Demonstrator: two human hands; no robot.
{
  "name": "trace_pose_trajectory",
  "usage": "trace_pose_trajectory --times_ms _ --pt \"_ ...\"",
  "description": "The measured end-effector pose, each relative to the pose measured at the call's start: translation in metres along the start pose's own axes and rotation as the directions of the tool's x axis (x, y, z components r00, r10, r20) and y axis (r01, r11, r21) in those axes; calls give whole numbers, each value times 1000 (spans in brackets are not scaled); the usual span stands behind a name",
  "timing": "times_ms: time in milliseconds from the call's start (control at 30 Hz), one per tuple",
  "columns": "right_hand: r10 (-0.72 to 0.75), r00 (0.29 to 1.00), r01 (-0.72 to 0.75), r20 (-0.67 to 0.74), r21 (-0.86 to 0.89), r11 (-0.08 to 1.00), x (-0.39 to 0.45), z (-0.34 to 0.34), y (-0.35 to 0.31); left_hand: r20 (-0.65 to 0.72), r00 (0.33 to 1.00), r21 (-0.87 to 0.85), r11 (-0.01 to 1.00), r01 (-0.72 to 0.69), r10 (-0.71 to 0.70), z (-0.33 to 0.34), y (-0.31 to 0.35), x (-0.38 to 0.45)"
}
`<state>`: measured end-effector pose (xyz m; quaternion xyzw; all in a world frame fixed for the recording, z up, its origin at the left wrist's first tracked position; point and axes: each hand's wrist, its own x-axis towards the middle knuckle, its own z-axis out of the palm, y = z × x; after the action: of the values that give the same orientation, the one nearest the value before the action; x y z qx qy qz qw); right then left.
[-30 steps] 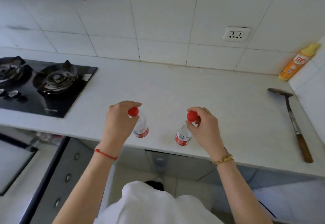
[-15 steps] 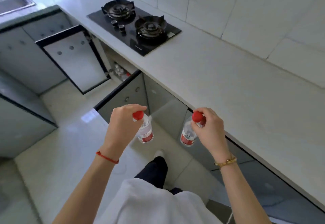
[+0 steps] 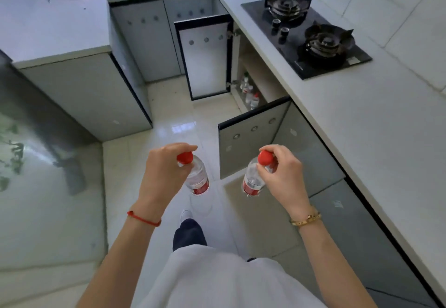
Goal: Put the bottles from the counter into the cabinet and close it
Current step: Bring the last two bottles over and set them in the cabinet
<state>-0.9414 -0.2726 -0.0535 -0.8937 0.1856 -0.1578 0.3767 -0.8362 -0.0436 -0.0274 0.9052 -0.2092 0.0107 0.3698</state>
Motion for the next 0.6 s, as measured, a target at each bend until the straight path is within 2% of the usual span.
trace_pose_trajectory --times_ms 133,300,600 --pt "-41 998 41 41 20 999 49 51 -38 -49 998 -7 999 41 -41 -33 -46 41" --pt "-49 998 48 27 41 998 109 118 -83 -68 998 10 1000 20 -19 -73 -102 110" --pt "17 998 -14 -55 57 998 214 194 -128 16 997 57 995 -77 76 -106 -171 249"
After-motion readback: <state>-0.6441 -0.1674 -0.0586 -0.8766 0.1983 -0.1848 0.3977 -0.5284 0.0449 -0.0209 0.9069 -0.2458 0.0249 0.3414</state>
